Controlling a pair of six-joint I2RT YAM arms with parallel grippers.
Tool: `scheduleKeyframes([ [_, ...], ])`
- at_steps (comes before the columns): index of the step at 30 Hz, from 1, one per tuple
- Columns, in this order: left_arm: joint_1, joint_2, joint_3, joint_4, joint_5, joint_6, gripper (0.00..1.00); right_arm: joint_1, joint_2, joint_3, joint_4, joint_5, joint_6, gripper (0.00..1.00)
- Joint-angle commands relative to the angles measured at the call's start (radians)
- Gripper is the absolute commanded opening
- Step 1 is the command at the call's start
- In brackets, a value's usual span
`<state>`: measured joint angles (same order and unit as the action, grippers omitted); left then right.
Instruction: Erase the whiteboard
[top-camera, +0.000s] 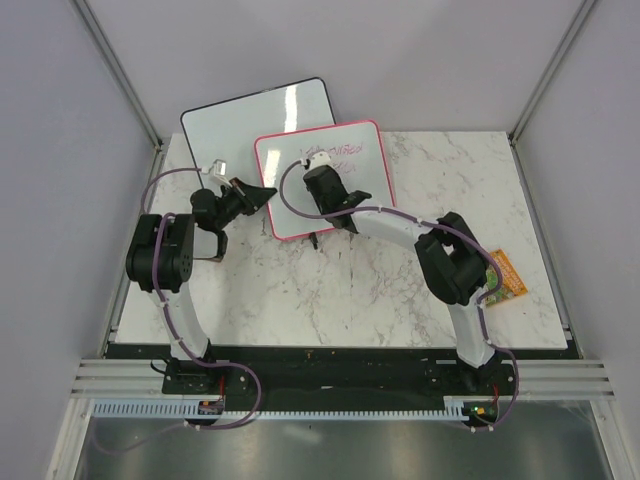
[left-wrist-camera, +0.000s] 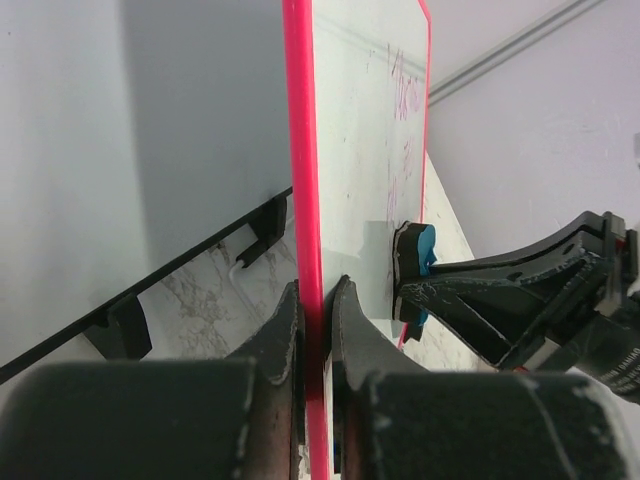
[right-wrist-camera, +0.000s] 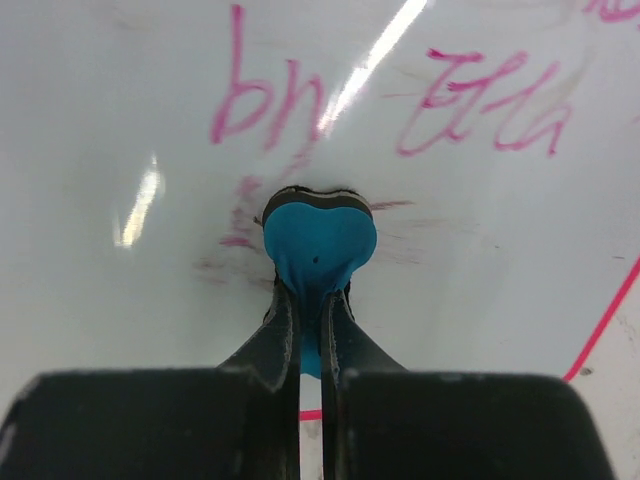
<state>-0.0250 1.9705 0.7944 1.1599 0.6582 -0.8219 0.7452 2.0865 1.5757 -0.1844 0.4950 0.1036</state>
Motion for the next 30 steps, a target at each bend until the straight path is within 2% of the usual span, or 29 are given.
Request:
scheduleKeyframes([
  [1, -0.019, 0.021, -0.012, -0.023, 0.006, 0.162, 0.02, 0.074, 0.200, 0.121, -0.044, -0.418, 0.024, 0.00],
  [5, -0.019, 0.021, -0.012, -0.023, 0.008, 0.162, 0.02, 0.080, 0.257, 0.245, -0.110, -0.460, 0.016, 0.00],
  [9, -0.019, 0.022, -0.011, -0.022, 0.011, 0.162, 0.02, 0.083, 0.270, 0.251, -0.121, -0.363, 0.005, 0.00],
  [12, -0.019, 0.022, -0.012, -0.020, 0.012, 0.162, 0.02, 0.066, 0.256, 0.219, -0.121, -0.242, 0.005, 0.00],
  [17, -0.019, 0.022, -0.014, -0.009, 0.018, 0.164, 0.02, -0.024, 0.213, 0.135, -0.110, -0.178, 0.074, 0.00],
  [23, -0.019, 0.022, -0.015, -0.006, 0.020, 0.164, 0.02, -0.194, 0.150, 0.041, -0.092, -0.099, 0.120, 0.00],
  [30, -0.019, 0.022, -0.017, -0.006, 0.020, 0.162, 0.02, -0.268, 0.092, -0.020, -0.084, -0.021, 0.139, 0.00],
])
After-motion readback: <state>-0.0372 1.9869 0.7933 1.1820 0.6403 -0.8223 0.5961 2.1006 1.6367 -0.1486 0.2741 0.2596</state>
